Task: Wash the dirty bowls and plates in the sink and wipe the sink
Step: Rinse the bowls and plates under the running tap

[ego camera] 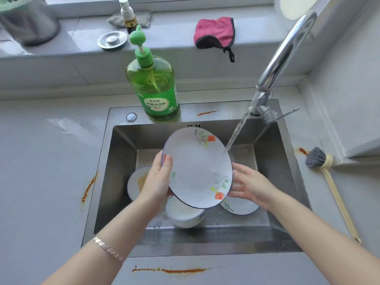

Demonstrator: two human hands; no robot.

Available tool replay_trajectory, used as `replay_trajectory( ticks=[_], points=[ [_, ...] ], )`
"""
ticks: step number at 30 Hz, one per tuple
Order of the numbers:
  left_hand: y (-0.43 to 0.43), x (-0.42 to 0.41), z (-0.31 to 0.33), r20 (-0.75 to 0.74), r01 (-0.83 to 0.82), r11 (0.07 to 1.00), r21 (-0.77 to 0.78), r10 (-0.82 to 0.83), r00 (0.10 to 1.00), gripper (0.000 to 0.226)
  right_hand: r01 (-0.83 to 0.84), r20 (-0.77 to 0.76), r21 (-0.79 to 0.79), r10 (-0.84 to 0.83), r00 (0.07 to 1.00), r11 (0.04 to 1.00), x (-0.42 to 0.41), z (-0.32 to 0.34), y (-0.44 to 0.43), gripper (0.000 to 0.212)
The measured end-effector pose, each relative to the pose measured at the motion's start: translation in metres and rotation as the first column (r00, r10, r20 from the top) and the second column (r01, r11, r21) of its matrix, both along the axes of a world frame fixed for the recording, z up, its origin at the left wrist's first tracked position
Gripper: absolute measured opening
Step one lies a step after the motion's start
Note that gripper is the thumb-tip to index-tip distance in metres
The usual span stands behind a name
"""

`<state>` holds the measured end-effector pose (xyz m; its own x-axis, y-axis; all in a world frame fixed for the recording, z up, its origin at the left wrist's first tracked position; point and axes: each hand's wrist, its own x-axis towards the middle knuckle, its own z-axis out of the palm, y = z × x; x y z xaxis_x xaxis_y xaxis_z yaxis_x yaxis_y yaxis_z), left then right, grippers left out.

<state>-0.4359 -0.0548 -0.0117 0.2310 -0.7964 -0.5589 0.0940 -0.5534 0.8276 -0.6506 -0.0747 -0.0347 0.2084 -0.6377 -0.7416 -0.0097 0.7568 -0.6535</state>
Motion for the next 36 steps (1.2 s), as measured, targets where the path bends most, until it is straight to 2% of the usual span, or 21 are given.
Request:
replay_trajectory(
  ticks=[2,3,5,9,12,15,16,17,19,20,21,22,23,25,28,30,32,33,34,36],
  points=[
    [-0.006,0.004,0.003,0.033,0.050,0.995,-0.085,-0.047,0.998,0.024,0.112,0.046,-0.063,-0.110,0.993,0.992,0.001,-0.004,0.004,0.035],
    [-0.009,0.005,0.003,0.000,0.034,0.995,-0.094,-0.035,0.999,0.023,0.148,0.035,-0.108,-0.145,0.989,0.983,0.002,-0.003,0.005,0.038],
    [-0.012,0.007,-0.002,-0.097,-0.028,0.998,-0.060,0.022,0.995,0.023,0.138,-0.067,-0.243,-0.159,0.985,0.960,0.003,0.002,0.005,0.040],
    [-0.009,0.004,-0.025,-0.159,-0.071,0.993,0.092,0.085,0.984,0.033,-0.014,-0.257,-0.512,-0.138,0.956,0.859,0.001,0.027,-0.001,0.040],
    [0.000,-0.004,-0.034,-0.291,-0.086,0.976,0.201,0.144,0.946,0.039,-0.171,-0.396,-0.548,-0.073,0.915,0.819,-0.001,0.047,-0.008,0.034],
    [0.010,-0.004,-0.032,-0.338,-0.093,0.953,0.290,0.193,0.921,0.040,-0.340,-0.533,-0.525,0.011,0.846,0.780,-0.003,0.048,-0.010,0.023],
    [0.014,-0.002,-0.031,-0.349,-0.093,0.947,0.307,0.203,0.915,0.041,-0.429,-0.622,-0.521,0.016,0.783,0.738,-0.004,0.044,-0.007,0.020],
    [0.016,0.003,-0.030,-0.356,-0.100,0.940,0.326,0.220,0.908,0.042,-0.531,-0.702,-0.539,0.001,0.712,0.654,-0.004,0.040,-0.003,0.029],
    [0.020,0.015,-0.027,-0.349,-0.116,0.922,0.370,0.253,0.902,0.042,-0.727,-0.766,-0.574,0.066,0.639,0.377,-0.005,0.029,0.004,0.050],
    [0.022,0.021,-0.025,-0.329,-0.116,0.912,0.393,0.258,0.909,0.042,-0.782,-0.774,-0.584,0.142,0.617,0.218,-0.005,0.020,0.008,0.055],
    [0.023,0.026,-0.023,-0.304,-0.115,0.902,0.416,0.258,0.917,0.044,-0.806,-0.775,-0.581,0.225,0.590,0.115,-0.003,0.014,0.011,0.055],
    [0.023,0.031,-0.020,-0.276,-0.117,0.893,0.435,0.256,0.926,0.045,-0.810,-0.766,-0.583,0.287,0.575,0.064,0.000,0.007,0.015,0.051],
    [0.023,0.035,-0.016,-0.250,-0.113,0.888,0.445,0.245,0.937,0.045,-0.788,-0.741,-0.614,0.308,0.597,0.051,0.005,0.001,0.017,0.044],
    [0.020,0.040,-0.007,-0.204,-0.091,0.895,0.436,0.197,0.959,0.041,-0.687,-0.641,-0.720,0.285,0.713,0.098,0.018,-0.004,0.022,0.027],
    [0.008,0.047,0.011,-0.154,0.002,0.914,0.406,0.066,0.986,0.043,-0.573,-0.524,-0.789,0.247,0.815,0.222,0.031,-0.001,0.028,0.024],
    [-0.002,0.046,0.018,-0.077,0.037,0.917,0.398,-0.006,0.997,0.050,-0.498,-0.454,-0.768,0.205,0.867,0.403,0.037,0.004,0.030,0.019],
    [-0.011,0.039,0.018,0.073,0.027,0.948,0.317,-0.053,0.996,0.045,-0.289,-0.262,-0.675,0.146,0.954,0.679,0.043,0.005,0.030,0.028],
    [-0.013,0.034,0.016,0.156,0.029,0.969,0.245,-0.069,0.985,0.039,-0.149,-0.152,-0.599,0.071,0.986,0.787,0.045,0.005,0.029,0.030],
    [-0.014,0.029,0.013,0.230,0.044,0.985,0.167,-0.082,0.970,0.035,-0.019,-0.081,-0.528,-0.028,0.996,0.849,0.045,0.004,0.026,0.028],
    [-0.011,0.019,0.004,0.383,0.112,0.992,0.063,-0.128,0.915,0.034,0.217,0.016,-0.389,-0.229,0.973,0.895,0.038,0.003,0.021,0.023]
  ],
)
